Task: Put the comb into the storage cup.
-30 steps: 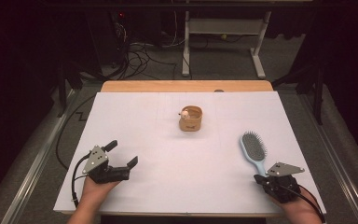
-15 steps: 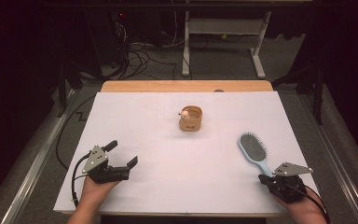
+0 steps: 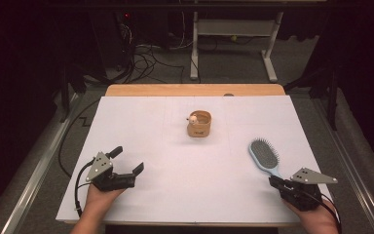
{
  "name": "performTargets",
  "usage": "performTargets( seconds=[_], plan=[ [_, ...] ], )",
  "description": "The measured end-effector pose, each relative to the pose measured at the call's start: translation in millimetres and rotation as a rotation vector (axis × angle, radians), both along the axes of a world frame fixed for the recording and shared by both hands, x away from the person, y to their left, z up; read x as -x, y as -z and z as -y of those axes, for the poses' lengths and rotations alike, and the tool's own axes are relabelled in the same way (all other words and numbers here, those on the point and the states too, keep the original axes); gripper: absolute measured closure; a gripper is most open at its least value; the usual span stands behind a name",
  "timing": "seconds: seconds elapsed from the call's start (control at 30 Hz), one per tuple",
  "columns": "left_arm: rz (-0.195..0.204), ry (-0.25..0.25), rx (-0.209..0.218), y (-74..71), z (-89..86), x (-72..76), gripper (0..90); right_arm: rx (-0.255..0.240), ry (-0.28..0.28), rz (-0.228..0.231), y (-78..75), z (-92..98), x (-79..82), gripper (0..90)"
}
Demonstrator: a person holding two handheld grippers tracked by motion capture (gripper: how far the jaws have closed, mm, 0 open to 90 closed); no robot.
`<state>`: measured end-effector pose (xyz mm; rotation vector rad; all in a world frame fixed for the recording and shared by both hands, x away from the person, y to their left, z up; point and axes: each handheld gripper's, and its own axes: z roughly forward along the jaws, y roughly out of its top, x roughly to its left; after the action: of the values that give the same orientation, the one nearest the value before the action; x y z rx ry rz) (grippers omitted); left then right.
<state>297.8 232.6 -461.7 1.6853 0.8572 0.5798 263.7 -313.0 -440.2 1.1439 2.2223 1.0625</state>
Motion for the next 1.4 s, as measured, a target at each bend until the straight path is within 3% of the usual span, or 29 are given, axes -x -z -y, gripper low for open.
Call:
performTargets(
  seconds=[0.5,1.2,1.4],
  plan=[
    [-0.007,-0.007,0.006,-0.1,-1.5,-0.8,3.0,-0.032,0.046,-0.003,-0.4,6.1,-1.7,54.8],
    [-0.005,-0.019,0.003,-0.5,-2.8,-1.8,3.7,-0.066,0.101,0.002,2.2,7.2,-4.6,7.5],
    [0.007,-0.013,-0.006,0.4,-0.9,-1.5,3.2,-0.066,0.126,0.020,1.3,9.1,-5.3,0.2]
  ],
)
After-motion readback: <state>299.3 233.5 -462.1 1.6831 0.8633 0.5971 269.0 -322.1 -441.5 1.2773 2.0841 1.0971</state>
